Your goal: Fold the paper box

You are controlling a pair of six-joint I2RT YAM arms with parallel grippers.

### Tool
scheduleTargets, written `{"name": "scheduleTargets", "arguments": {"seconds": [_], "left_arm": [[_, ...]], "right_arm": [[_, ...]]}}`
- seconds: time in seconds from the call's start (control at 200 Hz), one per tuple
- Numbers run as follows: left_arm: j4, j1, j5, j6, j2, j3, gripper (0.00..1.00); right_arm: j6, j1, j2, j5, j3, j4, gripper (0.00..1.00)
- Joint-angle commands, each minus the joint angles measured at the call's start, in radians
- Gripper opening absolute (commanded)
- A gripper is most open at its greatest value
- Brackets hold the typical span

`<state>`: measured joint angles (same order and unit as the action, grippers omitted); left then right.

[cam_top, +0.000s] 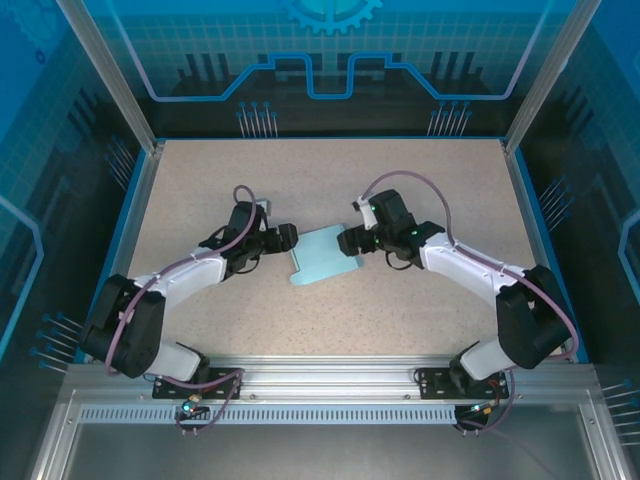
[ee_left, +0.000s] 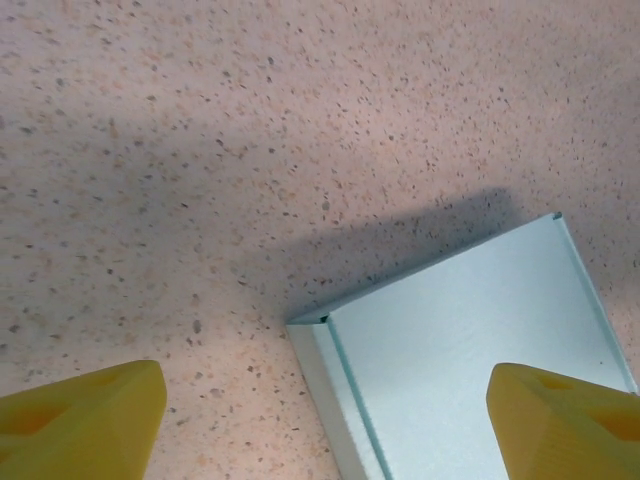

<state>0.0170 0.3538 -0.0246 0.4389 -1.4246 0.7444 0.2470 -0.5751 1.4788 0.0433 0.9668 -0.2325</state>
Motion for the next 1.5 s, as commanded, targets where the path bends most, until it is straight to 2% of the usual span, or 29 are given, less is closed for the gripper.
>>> {"name": "scheduleTargets", "arguments": {"seconds": [0.0, 0.13, 0.26, 0.395, 0.5, 0.62, 0.835, 0.936, 1.026, 1.261, 1.496], "left_arm": [[0.069, -0.042, 0.086, -0.013, 0.002, -0.027, 0.87], [0.094, -0.064, 0.201, 0.002, -0.103, 0.049, 0.87], [0.06, -0.064, 0.296, -0.02, -0.224, 0.158, 0.85], [0.0, -0.061, 0.4, -0.034, -0.327, 0.247, 0.77], [-0.008, -0.053, 0.45, -0.039, -0.346, 0.247, 0.74], [-0.017, -0.043, 0.532, -0.052, -0.343, 0.227, 0.7], [0.03, 0.012, 0.535, -0.029, -0.261, 0.104, 0.7], [0.015, 0.019, 0.481, -0.037, -0.246, 0.09, 0.71], [-0.026, 0.019, 0.439, -0.067, -0.247, 0.118, 0.72], [-0.12, 0.025, 0.414, -0.124, -0.286, 0.189, 0.71], [-0.196, 0.028, 0.454, -0.18, -0.379, 0.295, 0.65]], "right_arm": [[-0.009, -0.046, -0.05, 0.069, -0.06, -0.076, 0.9], [0.026, -0.066, -0.067, 0.018, -0.119, -0.104, 1.0], [0.014, -0.107, -0.083, -0.022, -0.133, -0.162, 1.0], [-0.005, -0.112, -0.072, -0.121, -0.13, -0.194, 0.98], [-0.005, -0.108, -0.045, -0.143, -0.125, -0.191, 0.98], [-0.002, -0.058, -0.001, -0.19, -0.101, -0.188, 0.96], [0.004, 0.06, 0.029, -0.236, -0.044, -0.193, 0.94], [0.008, 0.081, 0.024, -0.25, -0.051, -0.188, 0.93], [0.019, 0.081, 0.01, -0.259, -0.08, -0.178, 0.93], [0.053, 0.083, -0.065, -0.26, -0.182, -0.158, 0.92], [0.163, 0.095, -0.026, -0.42, -0.25, -0.015, 0.91]]}}
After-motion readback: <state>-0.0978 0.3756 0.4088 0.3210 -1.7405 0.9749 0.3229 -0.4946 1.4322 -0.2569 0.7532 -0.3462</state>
